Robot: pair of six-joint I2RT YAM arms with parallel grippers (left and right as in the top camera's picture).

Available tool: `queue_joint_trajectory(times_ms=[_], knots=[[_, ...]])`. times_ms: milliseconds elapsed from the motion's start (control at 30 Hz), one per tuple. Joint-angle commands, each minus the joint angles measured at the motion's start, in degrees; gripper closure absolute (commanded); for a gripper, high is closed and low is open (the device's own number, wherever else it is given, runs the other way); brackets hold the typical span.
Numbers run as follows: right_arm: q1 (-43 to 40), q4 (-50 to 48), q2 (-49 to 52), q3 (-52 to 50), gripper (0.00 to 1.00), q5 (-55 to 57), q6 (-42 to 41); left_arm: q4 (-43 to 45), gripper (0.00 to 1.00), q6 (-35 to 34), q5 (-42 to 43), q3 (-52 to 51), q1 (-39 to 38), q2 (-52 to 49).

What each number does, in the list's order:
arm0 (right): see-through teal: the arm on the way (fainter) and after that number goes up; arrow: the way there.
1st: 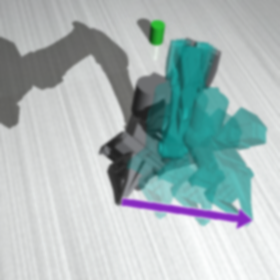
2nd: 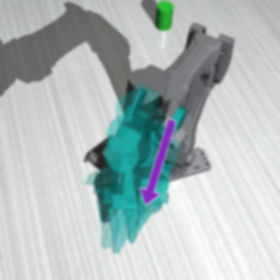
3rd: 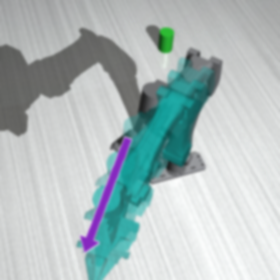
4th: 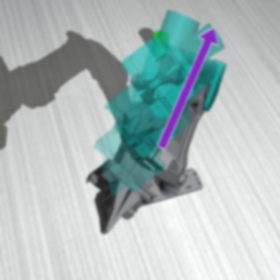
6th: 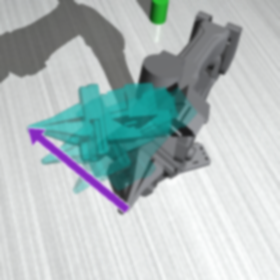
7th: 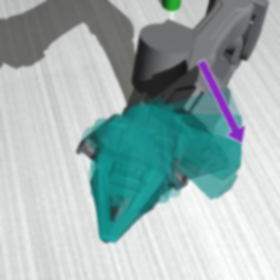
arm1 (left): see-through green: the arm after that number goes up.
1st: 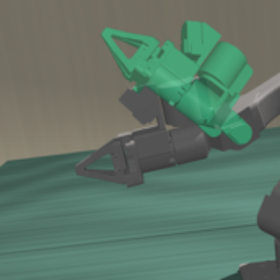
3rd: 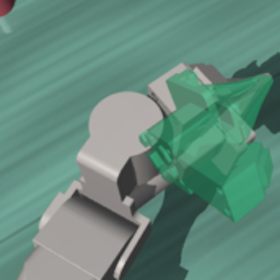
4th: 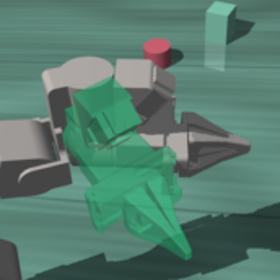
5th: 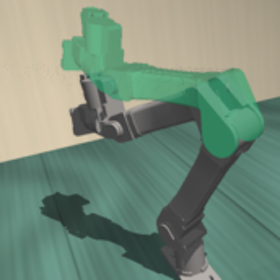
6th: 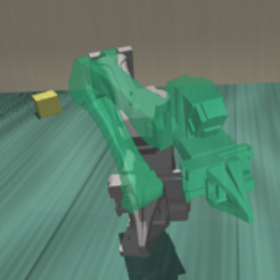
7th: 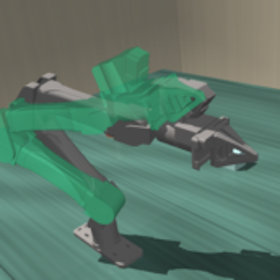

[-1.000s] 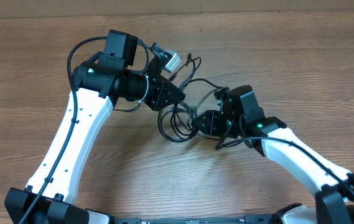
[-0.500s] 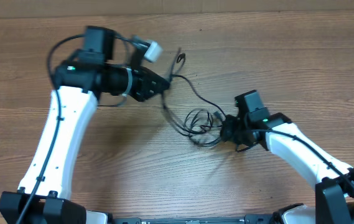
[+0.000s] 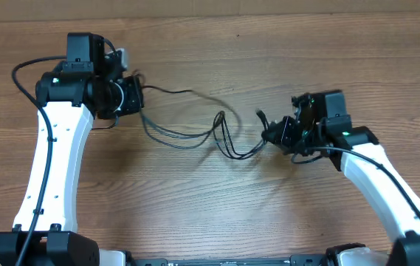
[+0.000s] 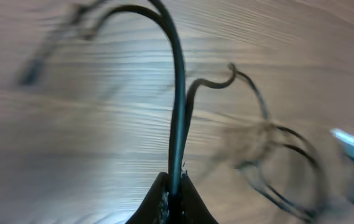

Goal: Untangle cables

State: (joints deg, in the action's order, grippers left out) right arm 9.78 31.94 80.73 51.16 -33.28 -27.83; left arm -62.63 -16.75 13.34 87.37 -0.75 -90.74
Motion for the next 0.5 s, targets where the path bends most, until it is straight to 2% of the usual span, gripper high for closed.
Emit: queue_joint_trajectory(times_ms=[0, 67, 233, 333, 400, 467], knots=[[-0.28, 0.17, -4.59, 2.93, 0.96, -2.10, 4.04, -0.59, 0.96, -8.26, -15.52, 1.77, -0.02, 1.95], [-0.28, 0.72, -6.45, 3.19, 0.96, 2.21, 4.09, -0.98, 0.96, -10.78, -18.29, 1.77, 0.00, 1.95], [-0.28, 3.21, -9.73, 3.23, 0.96, 9.86, 4.11, -1.01, 0.95, -12.04, -17.38, 1.77, -0.02, 1.95], [-0.28, 7.04, -10.51, 3.23, 0.93, 20.09, 4.09, -1.09, 0.88, -12.85, -17.35, 1.77, -0.02, 1.95], [-0.28, 9.64, -10.51, 3.23, 0.92, 26.03, 4.07, -1.51, 0.88, -14.82, -16.72, 1.75, -0.02, 1.92], [-0.28, 12.20, -10.49, 3.23, 0.91, 30.05, 3.89, -1.75, 0.92, -17.33, -13.31, 1.57, -0.15, 1.92]])
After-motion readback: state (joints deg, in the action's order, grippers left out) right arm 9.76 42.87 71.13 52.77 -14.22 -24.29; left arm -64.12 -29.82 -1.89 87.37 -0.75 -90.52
